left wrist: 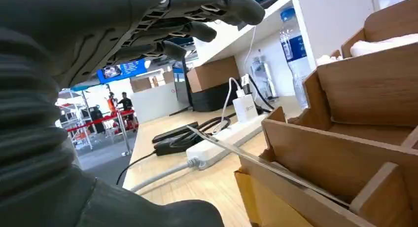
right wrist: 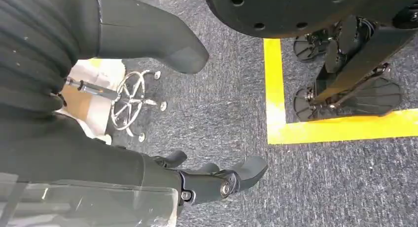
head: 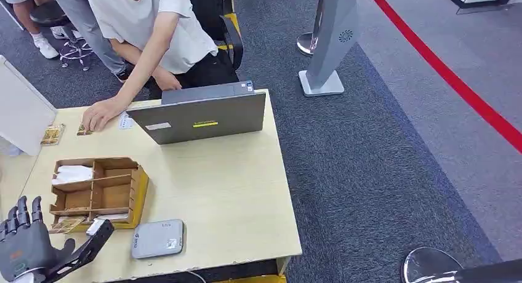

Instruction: Pass the card to the sensor for recognition and then transmit it.

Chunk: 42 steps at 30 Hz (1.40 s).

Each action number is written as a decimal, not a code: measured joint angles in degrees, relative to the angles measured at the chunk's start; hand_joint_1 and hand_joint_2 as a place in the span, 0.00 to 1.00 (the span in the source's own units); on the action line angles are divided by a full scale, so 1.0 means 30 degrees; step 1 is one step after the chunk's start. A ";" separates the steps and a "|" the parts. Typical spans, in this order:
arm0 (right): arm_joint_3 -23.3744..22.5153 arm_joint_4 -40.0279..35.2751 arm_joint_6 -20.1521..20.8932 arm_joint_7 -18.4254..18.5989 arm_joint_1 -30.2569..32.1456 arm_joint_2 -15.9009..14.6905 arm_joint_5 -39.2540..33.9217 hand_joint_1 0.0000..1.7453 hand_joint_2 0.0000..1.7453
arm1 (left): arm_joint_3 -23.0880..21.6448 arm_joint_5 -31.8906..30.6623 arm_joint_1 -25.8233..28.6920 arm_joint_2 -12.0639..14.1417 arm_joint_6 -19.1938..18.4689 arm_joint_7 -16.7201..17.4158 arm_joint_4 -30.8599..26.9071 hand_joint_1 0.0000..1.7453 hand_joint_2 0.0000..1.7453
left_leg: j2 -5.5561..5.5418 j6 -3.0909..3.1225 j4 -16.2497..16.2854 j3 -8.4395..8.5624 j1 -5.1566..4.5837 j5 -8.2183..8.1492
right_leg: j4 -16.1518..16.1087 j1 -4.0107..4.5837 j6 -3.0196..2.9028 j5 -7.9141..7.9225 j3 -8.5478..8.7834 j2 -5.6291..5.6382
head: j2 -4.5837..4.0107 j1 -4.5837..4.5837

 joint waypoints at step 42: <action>0.0000 -0.1260 0.1028 -0.0197 0.0290 0.0000 -0.0685 0.00 1.00 | -0.0168 0.1603 -0.0081 0.0503 -0.3668 0.0371 -0.1670 1.00 1.00 | 0.0001 -0.0008 0.0000 0.0025 0.0004 0.0006 | 0.0004 0.0004 -0.0002 0.0002 0.0012 0.0001 | 0.0000 -0.0007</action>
